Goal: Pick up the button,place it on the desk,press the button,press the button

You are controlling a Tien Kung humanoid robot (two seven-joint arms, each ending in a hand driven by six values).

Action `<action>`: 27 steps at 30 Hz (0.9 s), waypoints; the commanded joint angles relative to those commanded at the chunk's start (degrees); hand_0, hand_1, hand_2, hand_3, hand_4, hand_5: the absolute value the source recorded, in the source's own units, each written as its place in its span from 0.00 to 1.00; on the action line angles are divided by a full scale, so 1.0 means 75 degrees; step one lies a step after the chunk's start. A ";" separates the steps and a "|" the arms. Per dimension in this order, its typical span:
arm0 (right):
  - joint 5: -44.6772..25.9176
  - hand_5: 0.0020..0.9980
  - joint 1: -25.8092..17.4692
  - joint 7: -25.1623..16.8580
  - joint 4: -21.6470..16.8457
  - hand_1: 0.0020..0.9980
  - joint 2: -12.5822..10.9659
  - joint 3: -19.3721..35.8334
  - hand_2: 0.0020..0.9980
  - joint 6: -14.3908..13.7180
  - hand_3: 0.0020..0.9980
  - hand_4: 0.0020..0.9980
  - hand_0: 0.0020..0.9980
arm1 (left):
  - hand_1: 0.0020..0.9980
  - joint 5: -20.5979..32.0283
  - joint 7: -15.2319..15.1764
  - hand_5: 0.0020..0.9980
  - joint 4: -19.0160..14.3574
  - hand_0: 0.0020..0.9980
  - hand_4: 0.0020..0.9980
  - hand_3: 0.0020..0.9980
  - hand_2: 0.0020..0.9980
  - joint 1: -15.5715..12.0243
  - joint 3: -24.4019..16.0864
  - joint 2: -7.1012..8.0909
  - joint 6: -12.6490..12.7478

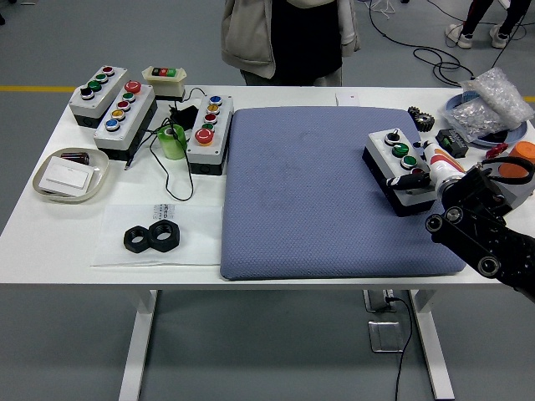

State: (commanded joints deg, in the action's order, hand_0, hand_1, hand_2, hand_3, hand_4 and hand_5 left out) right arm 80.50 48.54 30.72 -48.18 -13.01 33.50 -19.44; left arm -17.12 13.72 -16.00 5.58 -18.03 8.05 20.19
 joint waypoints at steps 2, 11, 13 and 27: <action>0.0115 0.19 0.0017 0.0072 0.0014 0.57 -0.0014 -0.0062 0.64 0.0005 0.86 0.98 0.78 | 0.79 -0.0012 0.0003 1.00 -0.0001 0.75 0.55 0.78 0.86 -0.0003 -0.0005 0.0002 0.0000; 0.0710 0.08 0.0065 0.0247 -0.0071 0.32 -0.0183 -0.0399 0.42 -0.0149 0.59 0.88 0.43 | 0.79 -0.0059 0.0011 1.00 0.0005 0.75 0.55 0.78 0.86 -0.0014 -0.0031 0.0006 -0.0001; 0.0864 0.08 0.0055 0.0190 -0.0148 0.32 -0.0246 -0.0446 0.42 -0.0216 0.59 0.88 0.43 | 0.79 -0.0056 0.0008 1.00 0.0007 0.75 0.55 0.78 0.86 -0.0016 -0.0027 0.0006 -0.0002; 0.0925 0.05 -0.0021 -0.1725 -0.1726 0.25 -0.1071 -0.1034 0.39 -0.0667 0.50 0.78 0.36 | 0.79 0.0108 -0.0051 1.00 0.0021 0.75 0.55 0.78 0.86 0.0017 0.0060 0.0020 -0.0013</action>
State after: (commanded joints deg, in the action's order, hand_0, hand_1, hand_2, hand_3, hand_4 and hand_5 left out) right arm 87.44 48.38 17.78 -61.12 -21.04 25.74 -24.44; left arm -16.31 13.33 -15.84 5.71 -17.58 8.20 20.10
